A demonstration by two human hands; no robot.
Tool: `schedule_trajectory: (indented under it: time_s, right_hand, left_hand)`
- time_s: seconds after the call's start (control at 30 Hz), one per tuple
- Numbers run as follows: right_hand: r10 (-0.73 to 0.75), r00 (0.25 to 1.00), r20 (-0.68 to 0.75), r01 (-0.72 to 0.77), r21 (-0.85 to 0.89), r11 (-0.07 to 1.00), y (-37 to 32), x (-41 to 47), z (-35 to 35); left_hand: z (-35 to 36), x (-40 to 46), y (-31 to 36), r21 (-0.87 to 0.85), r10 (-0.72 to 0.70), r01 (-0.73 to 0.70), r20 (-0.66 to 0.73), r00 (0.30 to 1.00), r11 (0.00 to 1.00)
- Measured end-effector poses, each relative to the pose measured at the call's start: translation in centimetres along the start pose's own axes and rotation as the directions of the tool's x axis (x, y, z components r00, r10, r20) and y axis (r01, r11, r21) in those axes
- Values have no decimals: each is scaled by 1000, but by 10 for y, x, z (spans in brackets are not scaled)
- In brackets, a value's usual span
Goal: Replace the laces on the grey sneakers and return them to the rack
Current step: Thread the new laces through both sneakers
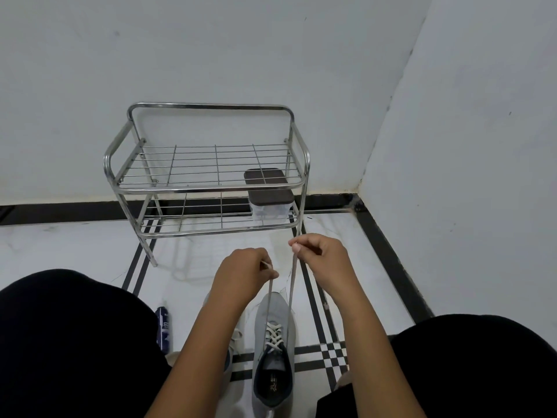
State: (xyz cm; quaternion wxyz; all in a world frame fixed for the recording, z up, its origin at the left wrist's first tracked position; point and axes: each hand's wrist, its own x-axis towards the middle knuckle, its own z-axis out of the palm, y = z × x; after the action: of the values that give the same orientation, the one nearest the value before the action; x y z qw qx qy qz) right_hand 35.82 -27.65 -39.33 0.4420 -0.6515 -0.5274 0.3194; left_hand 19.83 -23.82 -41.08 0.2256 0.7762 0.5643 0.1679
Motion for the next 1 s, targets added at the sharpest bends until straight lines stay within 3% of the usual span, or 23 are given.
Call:
schedule_trajectory:
  time_s: [0.23,0.4,0.5,0.63,0.67,0.73,0.8,0.9,1.0]
  right_hand:
    - [-15,1000,4,15,12,1000,-2,-1,1]
    - [-25,999,30,26,-15,1000,-2,-1,3]
    - [10,1000,-27,-11,-64,998,6,0,4]
    - [245,938,-246,-248,21,969,41,1,11]
    - [313,899,-308,-332,-10,943,55,0,14]
    - [437,843,-313,-509,-201,837,92,-6,25]
    - [595,793,-132,-587,-429,687,129,-16,43]
    - [745,655,124,-532,-624,572,168,-45,74]
    - [752,631,191,-478,-668,571,191,-63,96]
  left_hand:
    - [6,-2,1,-453,-107,74,-47,993,888]
    - [9,-1,-3,-534,-97,52,-56,994,844]
    - [15,-1,-10,-531,-95,54,-50,994,846]
    - [34,-3,-22,-787,-314,270,103,944,555]
    - [41,-5,-28,-743,-360,331,129,924,582]
    - [66,-9,-48,-484,-371,420,197,907,768]
    - [98,-18,-68,-179,-358,438,353,865,881]
    - [144,-39,-93,96,-423,435,490,762,895]
    - [172,-52,-106,132,-490,487,450,747,863]
